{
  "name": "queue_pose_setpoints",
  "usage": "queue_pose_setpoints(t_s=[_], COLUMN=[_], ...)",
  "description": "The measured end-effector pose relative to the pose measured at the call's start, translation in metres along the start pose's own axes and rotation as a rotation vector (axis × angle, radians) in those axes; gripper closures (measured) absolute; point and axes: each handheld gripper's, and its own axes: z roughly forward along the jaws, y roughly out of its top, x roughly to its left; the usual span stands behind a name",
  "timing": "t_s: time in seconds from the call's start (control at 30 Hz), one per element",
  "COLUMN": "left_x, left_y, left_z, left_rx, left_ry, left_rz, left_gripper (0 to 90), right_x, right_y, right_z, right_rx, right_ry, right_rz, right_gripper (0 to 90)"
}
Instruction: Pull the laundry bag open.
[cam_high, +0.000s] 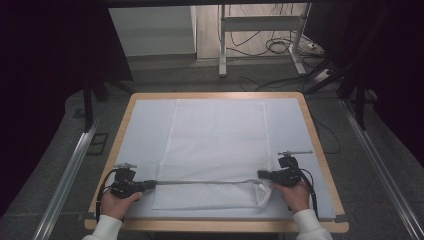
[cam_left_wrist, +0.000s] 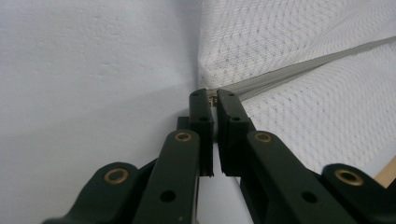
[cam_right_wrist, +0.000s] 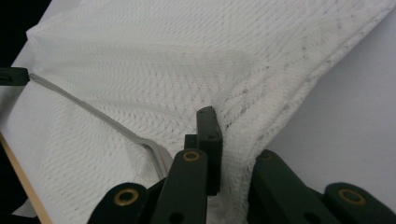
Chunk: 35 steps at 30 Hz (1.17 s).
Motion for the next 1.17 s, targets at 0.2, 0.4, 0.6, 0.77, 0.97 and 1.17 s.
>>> queue_pose_setpoints(t_s=[0.2,0.4,0.6,0.77,0.97,1.17], left_x=[-0.011,-0.021,-0.007,0.006,0.011,0.009], left_y=[0.001,0.004,0.009,0.013,0.015,0.015], left_z=[-0.005,-0.011,-0.012,-0.011,-0.010,-0.006], left_rx=[-0.100,-0.230,-0.215,-0.202,-0.196,-0.177], left_ry=[0.048,0.074,0.095,0.107,0.096,0.110], left_rz=[0.103,0.192,0.149,0.109,0.090,0.094], left_gripper=[73.2,49.5,36.2,33.5,31.5,30.6], right_x=[0.001,0.001,-0.018,-0.035,-0.039,-0.038], right_y=[-0.003,-0.006,-0.010,-0.014,-0.018,-0.019], right_z=[-0.007,-0.031,-0.056,-0.066,-0.070,-0.070], right_rx=[-0.025,-0.106,-0.191,-0.200,-0.206,-0.208], right_ry=[-0.049,-0.056,-0.104,-0.170,-0.195,-0.207], right_rz=[-0.012,-0.046,-0.094,-0.080,-0.089,-0.097], right_gripper=[69.5,42.0,36.1,34.2,32.1,30.6])
